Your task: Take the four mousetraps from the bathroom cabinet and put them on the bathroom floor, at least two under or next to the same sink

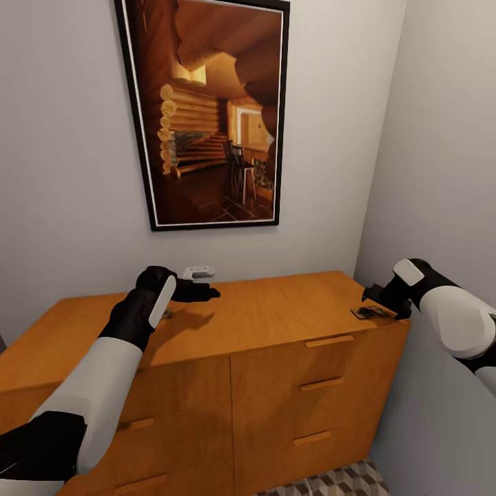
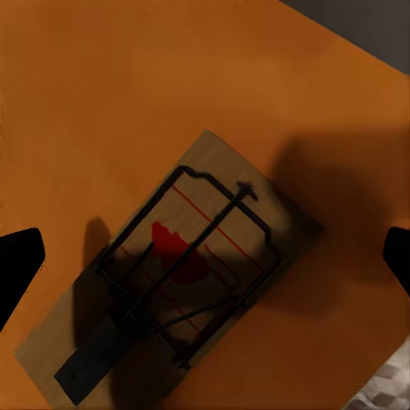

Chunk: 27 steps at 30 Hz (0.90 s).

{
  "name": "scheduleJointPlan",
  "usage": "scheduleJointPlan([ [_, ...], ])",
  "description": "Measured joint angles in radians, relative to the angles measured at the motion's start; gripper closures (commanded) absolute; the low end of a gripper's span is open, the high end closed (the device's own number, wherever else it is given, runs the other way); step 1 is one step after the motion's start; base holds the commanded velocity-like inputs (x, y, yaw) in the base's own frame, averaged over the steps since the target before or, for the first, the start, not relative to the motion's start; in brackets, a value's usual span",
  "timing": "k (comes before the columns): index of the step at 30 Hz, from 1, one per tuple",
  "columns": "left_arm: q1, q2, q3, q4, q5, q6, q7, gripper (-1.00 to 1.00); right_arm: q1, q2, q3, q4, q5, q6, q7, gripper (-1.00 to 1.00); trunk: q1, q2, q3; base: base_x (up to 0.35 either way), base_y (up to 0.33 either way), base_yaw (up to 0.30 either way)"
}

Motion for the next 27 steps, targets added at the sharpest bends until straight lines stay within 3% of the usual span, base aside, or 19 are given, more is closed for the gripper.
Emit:
scheduleJointPlan([
  [3,0.0,-0.001,0.0,0.0,-0.002,0.0,0.0,-1.0,-0.008,0.001,0.0,-0.001,0.001,0.0,0.0,-1.0,0.012,-0.021,-0.009,0.0,0.0,0.0],
  [27,0.0,-0.005,0.0,-0.002,-0.004,-0.002,0.0,-1.0,-0.003,0.003,-0.001,-0.012,-0.007,-0.004,-0.005,-1.0,0.012,-0.021,-0.01,0.0,0.0,0.0],
])
